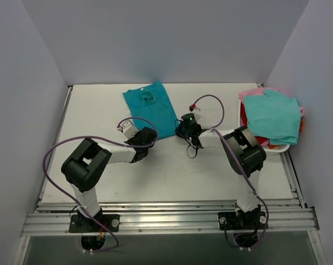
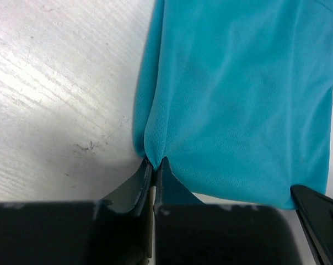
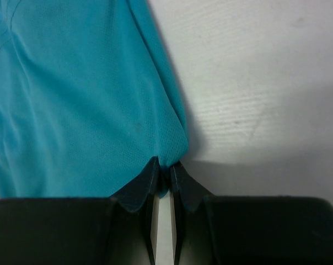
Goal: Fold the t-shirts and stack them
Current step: Grab one side of the 2/3 rectangular tshirt with both arms, then fold the long partially folded tshirt into a neat square
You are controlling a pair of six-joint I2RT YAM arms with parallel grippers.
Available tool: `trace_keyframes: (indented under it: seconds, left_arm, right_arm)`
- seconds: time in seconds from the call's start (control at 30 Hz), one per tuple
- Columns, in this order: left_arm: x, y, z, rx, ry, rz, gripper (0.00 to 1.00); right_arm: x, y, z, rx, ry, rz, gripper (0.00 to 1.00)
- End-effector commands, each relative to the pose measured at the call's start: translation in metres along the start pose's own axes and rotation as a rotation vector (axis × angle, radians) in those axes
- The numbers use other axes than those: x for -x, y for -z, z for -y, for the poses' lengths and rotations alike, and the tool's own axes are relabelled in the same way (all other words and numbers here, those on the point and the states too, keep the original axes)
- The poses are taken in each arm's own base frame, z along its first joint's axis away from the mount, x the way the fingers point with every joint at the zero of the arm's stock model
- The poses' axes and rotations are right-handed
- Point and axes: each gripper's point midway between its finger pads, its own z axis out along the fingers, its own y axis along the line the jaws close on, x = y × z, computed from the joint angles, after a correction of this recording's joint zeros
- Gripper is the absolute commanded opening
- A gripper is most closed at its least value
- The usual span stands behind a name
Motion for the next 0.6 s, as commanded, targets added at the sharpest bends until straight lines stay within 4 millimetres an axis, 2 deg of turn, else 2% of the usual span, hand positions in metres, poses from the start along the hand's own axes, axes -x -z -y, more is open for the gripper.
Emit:
trace_keyframes:
  seconds: [0.0,0.03,0.07,0.13,0.17,0.2,0.23,0.3,0.33,0.4,0.43,0.47,0.57]
  left_arm:
    - [-0.018,0.012,-0.032,0.055,-0.120,-0.059,0.02]
    - [-0.015,0.020,-0.028,0.038,-0.122,-0.060,0.02]
    - [-0.017,0.026,-0.035,0.049,-0.143,-0.065,0.02]
    - [-0.021,0.041,-0.036,0.036,-0.179,-0.066,0.02]
    - [-0.018,0.053,-0.038,0.037,-0.189,-0.068,0.02]
    - [-0.025,0.063,-0.044,0.032,-0.221,-0.078,0.02]
    - [-0.019,0.073,-0.039,0.011,-0.208,-0.070,0.02]
    - [-0.022,0.087,-0.052,0.022,-0.230,-0.082,0.02]
    - [-0.020,0.100,-0.046,-0.017,-0.221,-0.087,0.02]
    - [-0.021,0.113,-0.052,-0.023,-0.233,-0.102,0.02]
    - [-0.019,0.126,-0.048,-0.054,-0.219,-0.111,0.02]
    - [-0.018,0.132,-0.054,-0.046,-0.238,-0.115,0.02]
    - [-0.009,0.156,-0.053,-0.086,-0.232,-0.122,0.02]
  right_arm:
    - [-0.010,0.029,0.021,-0.089,0.009,-0.013,0.00]
    - [-0.011,0.034,0.021,-0.094,0.010,-0.009,0.00]
    - [-0.005,0.045,0.021,-0.112,0.014,0.011,0.00]
    - [-0.016,0.060,0.018,-0.129,0.033,0.006,0.00]
    - [-0.013,0.072,0.016,-0.137,0.035,0.017,0.00]
    - [-0.019,0.080,0.010,-0.136,0.048,0.023,0.00]
    - [-0.026,0.088,0.011,-0.142,0.057,0.016,0.00]
    - [-0.033,0.108,0.002,-0.139,0.073,0.019,0.00]
    - [-0.036,0.115,0.001,-0.146,0.080,0.021,0.00]
    - [-0.043,0.134,0.002,-0.164,0.084,0.014,0.00]
    - [-0.049,0.142,-0.003,-0.160,0.102,0.016,0.00]
    - [-0.051,0.154,-0.002,-0.169,0.101,0.017,0.00]
    - [-0.054,0.179,-0.007,-0.165,0.120,0.035,0.00]
